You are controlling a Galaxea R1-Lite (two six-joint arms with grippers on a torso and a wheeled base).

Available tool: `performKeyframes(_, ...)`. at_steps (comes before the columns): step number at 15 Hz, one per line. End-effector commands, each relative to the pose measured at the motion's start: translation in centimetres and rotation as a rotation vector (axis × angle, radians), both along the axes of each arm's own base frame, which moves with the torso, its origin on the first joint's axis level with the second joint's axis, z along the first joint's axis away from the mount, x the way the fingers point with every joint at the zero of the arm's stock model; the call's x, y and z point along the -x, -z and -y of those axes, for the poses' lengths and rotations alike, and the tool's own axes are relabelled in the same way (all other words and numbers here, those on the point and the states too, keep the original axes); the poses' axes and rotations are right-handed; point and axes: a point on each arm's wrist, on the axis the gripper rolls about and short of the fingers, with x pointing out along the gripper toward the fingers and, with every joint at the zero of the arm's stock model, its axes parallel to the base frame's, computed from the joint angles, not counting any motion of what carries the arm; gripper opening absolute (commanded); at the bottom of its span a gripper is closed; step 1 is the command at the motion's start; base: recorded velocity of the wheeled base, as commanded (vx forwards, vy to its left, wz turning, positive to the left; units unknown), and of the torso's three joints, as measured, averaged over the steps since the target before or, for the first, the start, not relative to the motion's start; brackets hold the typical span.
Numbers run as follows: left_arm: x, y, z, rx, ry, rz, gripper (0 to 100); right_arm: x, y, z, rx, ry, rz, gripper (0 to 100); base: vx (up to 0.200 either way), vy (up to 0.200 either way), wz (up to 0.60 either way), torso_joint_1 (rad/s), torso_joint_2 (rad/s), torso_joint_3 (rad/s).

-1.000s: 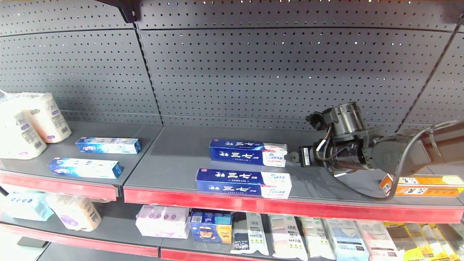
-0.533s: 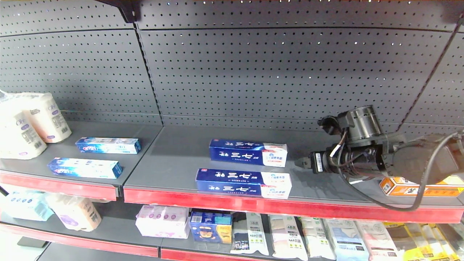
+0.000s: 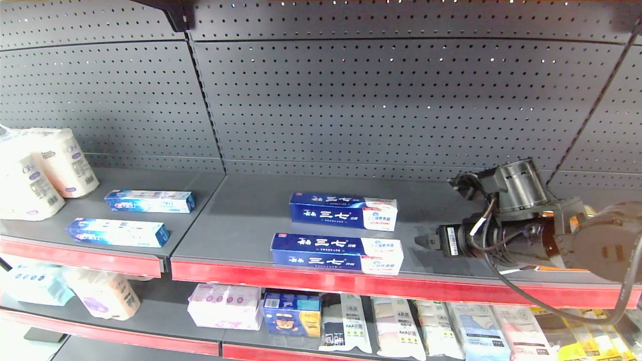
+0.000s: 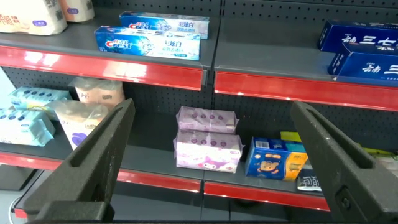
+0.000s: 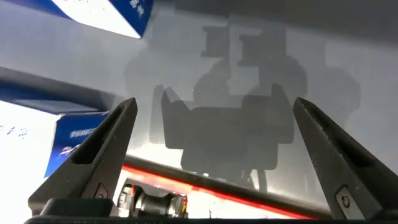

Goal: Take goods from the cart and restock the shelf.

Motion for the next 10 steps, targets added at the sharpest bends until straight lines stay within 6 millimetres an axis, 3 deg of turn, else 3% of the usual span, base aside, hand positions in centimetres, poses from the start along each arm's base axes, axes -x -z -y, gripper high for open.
performKeyframes(1, 0.0, 0.0, 0.0, 0.000, 0.000, 0.000, 100, 0.1, 0.0, -0.1, -0.004, 0.000, -0.002, 100, 0.000, 0.000, 0.00, 0.000, 0.00, 0.000)
performKeyframes(10, 0.0, 0.0, 0.0, 0.000, -0.001, 0.000, 100, 0.4, 0.5, -1.6, -0.051, -0.002, -0.030, 100, 0.000, 0.000, 0.00, 0.000, 0.00, 0.000)
